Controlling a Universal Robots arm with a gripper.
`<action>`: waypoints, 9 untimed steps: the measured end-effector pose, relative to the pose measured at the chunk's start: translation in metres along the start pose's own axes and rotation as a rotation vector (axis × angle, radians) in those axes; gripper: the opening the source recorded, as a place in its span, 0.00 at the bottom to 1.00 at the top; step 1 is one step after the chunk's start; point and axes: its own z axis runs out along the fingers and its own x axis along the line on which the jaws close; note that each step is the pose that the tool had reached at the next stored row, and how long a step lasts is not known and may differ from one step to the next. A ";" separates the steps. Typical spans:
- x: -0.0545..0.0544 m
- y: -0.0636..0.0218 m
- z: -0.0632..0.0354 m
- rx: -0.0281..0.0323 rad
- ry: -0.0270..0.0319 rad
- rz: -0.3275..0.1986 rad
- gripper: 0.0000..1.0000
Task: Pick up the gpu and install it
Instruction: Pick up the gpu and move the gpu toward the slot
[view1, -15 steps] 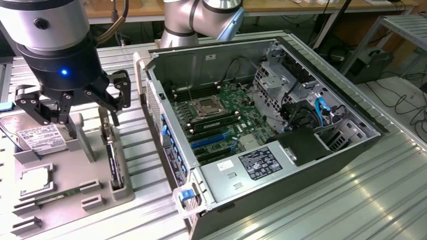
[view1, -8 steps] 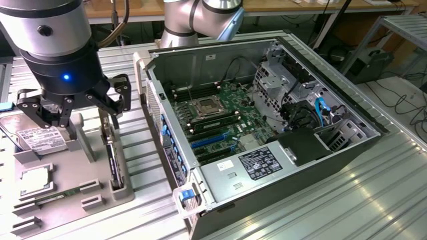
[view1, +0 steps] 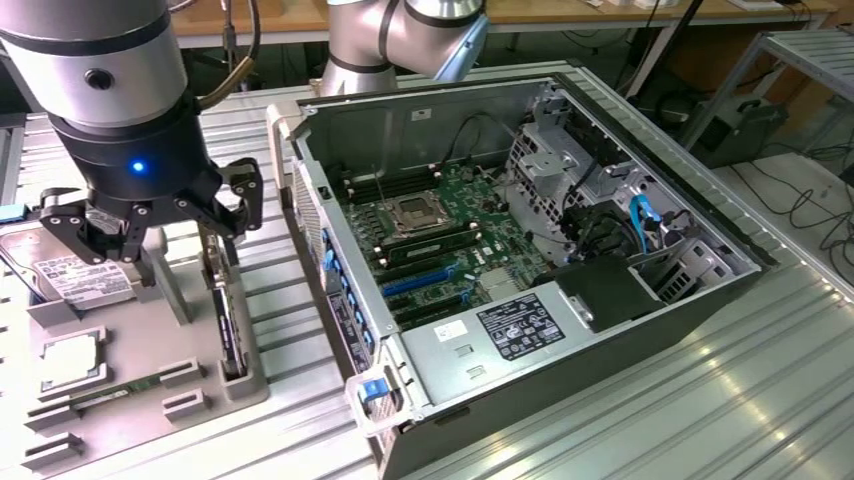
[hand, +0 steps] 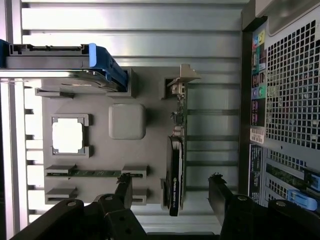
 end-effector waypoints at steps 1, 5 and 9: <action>0.000 0.0000 0.0014 -0.0001 0.0008 0.000 0.72; 0.000 -0.0001 0.0071 0.0000 0.0055 0.000 0.72; 0.000 -0.0002 0.0129 -0.0001 0.0097 0.000 0.72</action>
